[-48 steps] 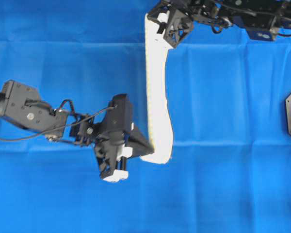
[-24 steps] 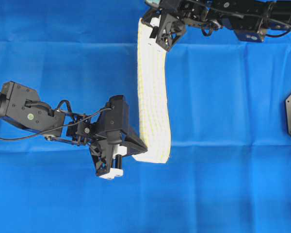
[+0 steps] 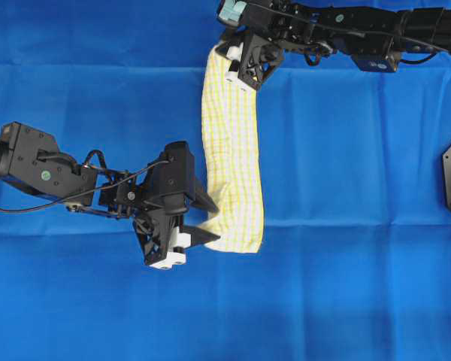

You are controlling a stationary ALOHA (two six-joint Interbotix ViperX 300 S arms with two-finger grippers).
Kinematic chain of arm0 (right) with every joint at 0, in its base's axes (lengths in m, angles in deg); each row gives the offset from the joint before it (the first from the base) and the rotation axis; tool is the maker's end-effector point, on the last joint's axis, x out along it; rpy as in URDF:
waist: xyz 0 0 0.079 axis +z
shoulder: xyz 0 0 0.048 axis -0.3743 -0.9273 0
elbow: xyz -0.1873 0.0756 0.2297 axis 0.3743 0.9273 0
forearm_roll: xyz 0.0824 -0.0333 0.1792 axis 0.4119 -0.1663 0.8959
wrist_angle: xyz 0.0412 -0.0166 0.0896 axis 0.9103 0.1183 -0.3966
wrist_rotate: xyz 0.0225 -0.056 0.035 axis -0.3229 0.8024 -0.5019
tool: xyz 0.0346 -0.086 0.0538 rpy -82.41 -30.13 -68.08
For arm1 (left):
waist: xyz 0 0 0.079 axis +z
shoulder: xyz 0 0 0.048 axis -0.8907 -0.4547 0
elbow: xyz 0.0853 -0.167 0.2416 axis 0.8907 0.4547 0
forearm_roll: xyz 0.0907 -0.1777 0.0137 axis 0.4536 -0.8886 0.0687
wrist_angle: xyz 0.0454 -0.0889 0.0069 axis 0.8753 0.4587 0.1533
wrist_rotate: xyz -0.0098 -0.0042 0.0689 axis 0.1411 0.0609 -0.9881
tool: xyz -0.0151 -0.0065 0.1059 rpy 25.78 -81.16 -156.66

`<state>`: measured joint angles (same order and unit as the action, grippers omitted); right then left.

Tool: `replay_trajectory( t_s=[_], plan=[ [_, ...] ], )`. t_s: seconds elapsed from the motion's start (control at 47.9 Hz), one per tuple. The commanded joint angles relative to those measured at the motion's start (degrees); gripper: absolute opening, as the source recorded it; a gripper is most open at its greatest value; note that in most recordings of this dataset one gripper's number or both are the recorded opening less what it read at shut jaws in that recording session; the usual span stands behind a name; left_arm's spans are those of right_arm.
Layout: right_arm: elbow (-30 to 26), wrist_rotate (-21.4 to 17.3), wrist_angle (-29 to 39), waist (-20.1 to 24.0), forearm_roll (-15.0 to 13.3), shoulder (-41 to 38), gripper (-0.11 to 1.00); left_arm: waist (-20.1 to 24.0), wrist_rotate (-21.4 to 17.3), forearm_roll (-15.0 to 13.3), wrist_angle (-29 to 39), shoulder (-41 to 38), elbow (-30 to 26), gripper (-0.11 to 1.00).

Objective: Fold the yellow towel.
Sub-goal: 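Lay the strip vertically on the table and open both grippers, then move both grippers to the strip's top end corners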

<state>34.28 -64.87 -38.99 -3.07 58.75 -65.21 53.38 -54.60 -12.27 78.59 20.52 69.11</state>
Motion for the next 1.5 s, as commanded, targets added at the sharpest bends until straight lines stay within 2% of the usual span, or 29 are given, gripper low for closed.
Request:
replay_trajectory(
  t_s=[0.0,0.042,0.104,0.272,0.418,0.71,0.919,1.107,1.4,1.483],
  plan=[
    [-1.1,0.0,-0.4,0.4,-0.5,1.6,0.55,0.1,-0.3,0.0,1.9,2.3,-0.4,0.62],
    [-1.1,0.0,-0.5,0.4,-0.6,2.2,0.69,0.1,-0.3,-0.1,4.2,3.5,-0.4,0.67],
    [-0.6,-0.1,-0.4,0.4,-0.7,3.4,0.77,0.1,-0.1,-0.1,7.4,5.3,-0.2,0.65],
    [1.8,0.0,-0.4,0.4,-1.0,9.1,0.71,0.3,-0.1,0.0,13.5,10.8,0.6,0.61],
    [5.8,0.0,-0.4,0.4,-1.1,14.7,0.71,1.6,-0.1,-0.1,14.6,13.7,2.1,0.60],
    [17.9,-0.8,-4.4,0.9,-0.5,26.0,0.71,9.0,-0.7,0.3,14.6,17.8,5.3,0.60],
    [25.0,-0.8,-9.1,4.6,0.0,33.1,0.71,13.4,-1.0,0.4,14.0,20.2,7.8,0.60],
    [26.5,-0.8,-9.7,6.6,0.3,33.6,0.71,15.1,-1.0,0.4,13.2,21.2,9.1,0.60],
    [25.0,-0.8,-9.8,6.4,0.3,30.8,0.71,16.4,-1.0,0.4,11.5,21.0,9.9,0.61],
    [24.2,-0.8,-9.7,5.7,0.3,29.8,0.70,17.5,-1.1,0.4,10.9,20.7,9.8,0.64]
  ],
)
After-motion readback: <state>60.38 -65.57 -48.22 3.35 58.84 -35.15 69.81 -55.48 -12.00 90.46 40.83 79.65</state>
